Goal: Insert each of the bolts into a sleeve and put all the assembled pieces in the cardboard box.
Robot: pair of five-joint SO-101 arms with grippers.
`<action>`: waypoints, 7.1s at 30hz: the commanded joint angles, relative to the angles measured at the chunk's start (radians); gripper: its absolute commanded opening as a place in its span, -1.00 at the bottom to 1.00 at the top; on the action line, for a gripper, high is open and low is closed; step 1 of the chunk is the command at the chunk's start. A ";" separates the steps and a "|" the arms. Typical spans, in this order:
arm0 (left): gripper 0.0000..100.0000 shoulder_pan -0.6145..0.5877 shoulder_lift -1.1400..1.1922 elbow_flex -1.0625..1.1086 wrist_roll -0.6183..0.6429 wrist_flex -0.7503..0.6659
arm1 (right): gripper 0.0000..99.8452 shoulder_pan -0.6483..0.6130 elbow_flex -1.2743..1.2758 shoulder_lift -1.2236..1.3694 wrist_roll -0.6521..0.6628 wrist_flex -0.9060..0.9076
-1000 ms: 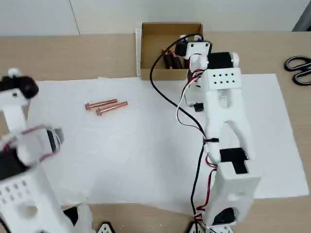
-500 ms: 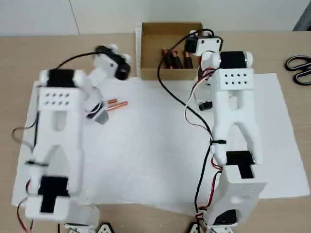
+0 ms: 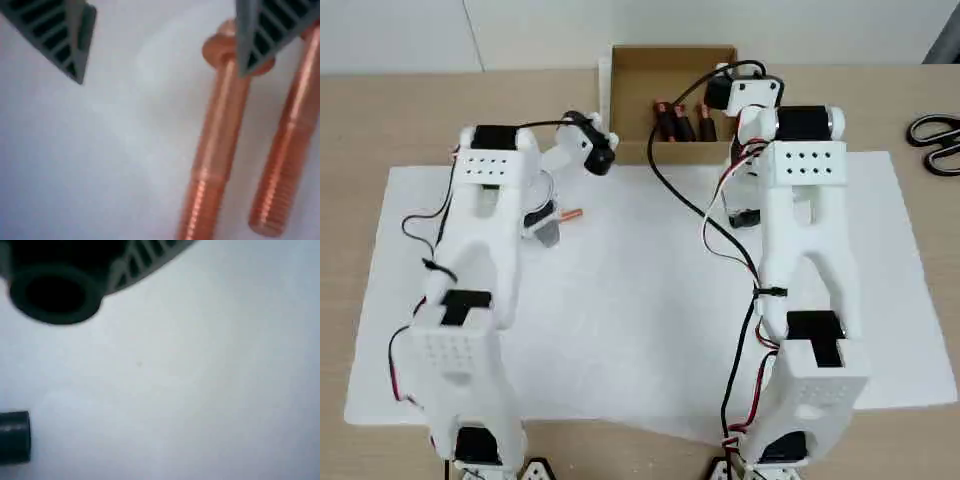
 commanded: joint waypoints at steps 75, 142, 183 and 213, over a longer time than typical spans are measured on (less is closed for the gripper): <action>-0.99 0.133 -0.206 0.266 -0.878 0.157 | -0.99 0.005 -0.003 -0.068 0.008 0.007; -0.73 0.175 -0.806 0.297 1.877 0.115 | -0.99 0.002 -0.002 -0.067 0.006 0.008; -0.76 0.095 -0.397 0.840 2.022 -0.287 | -0.99 0.004 0.077 -0.068 0.005 0.001; -0.99 0.103 -0.374 0.447 1.111 -0.091 | -0.99 0.004 0.078 -0.068 0.005 -0.001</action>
